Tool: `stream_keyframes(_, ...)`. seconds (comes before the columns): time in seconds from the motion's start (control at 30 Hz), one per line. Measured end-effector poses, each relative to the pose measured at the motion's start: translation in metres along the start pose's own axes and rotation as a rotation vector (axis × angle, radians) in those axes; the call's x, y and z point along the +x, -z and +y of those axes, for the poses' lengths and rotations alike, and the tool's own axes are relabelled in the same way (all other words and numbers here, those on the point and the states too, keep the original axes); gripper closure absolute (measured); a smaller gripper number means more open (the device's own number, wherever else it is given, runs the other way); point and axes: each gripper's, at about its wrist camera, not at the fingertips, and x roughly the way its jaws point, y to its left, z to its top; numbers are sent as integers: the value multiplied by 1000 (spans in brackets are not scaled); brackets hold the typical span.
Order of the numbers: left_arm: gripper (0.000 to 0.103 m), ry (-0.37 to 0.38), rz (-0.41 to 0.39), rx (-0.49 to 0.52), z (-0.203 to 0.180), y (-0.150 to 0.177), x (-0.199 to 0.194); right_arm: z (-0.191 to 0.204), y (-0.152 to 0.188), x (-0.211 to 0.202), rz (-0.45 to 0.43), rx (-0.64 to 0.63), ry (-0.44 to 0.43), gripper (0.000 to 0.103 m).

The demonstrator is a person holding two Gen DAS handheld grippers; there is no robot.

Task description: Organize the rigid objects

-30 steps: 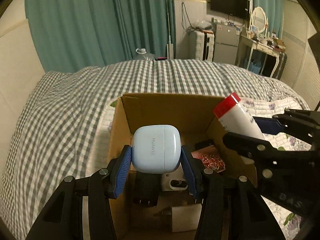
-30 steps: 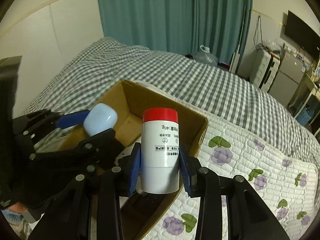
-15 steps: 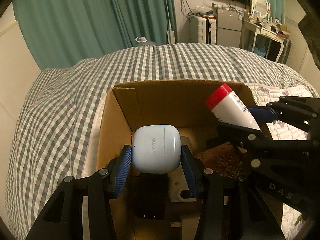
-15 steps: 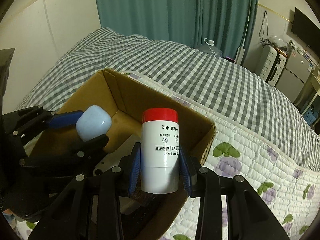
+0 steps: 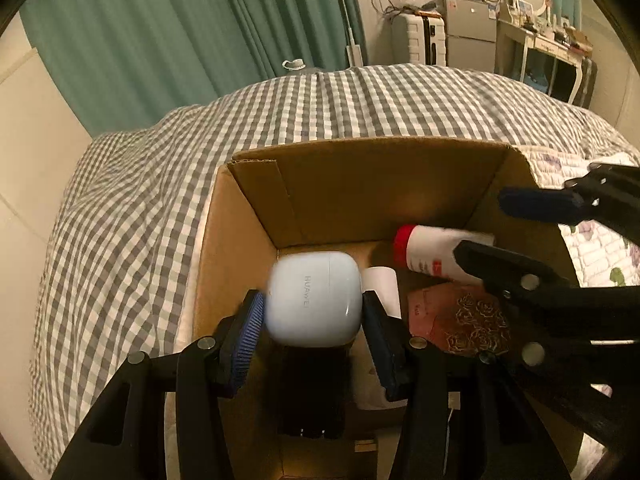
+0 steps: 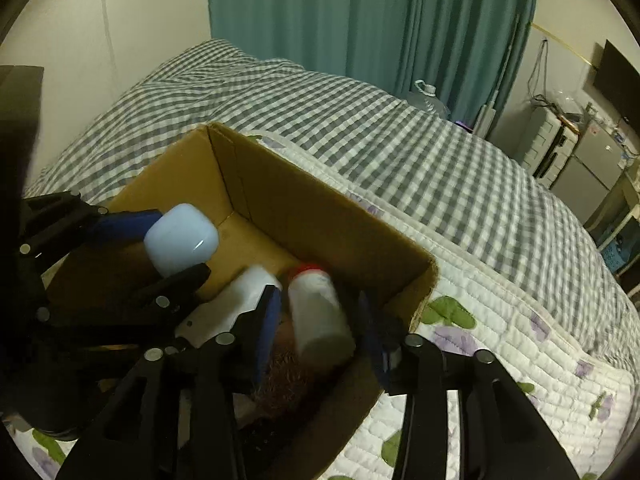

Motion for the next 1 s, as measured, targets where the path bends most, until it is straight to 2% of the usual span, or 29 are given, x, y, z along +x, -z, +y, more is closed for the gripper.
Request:
stream_keyframes(0.23, 44, 4, -23, -52, 5, 0, -14, 0, 4, -28, -19, 15, 33, 43)
stream_keyframes(0.5, 43, 15, -92, -52, 3, -8, -48, -4, 7, -64, -49, 41, 92, 41)
stream_keyframes(0.63, 39, 64, -161, -44, 0, -9, -70, -7, 9, -80, -47, 58, 119, 40)
stream_keyframes(0.77, 39, 90, -198, -60, -2, -9, -86, -8, 14, -94, -30, 91, 139, 40)
stream_keyframes(1.0, 32, 104, -288, -93, -6, -1, -128, -8, 31, -125, -66, 160, 165, 24)
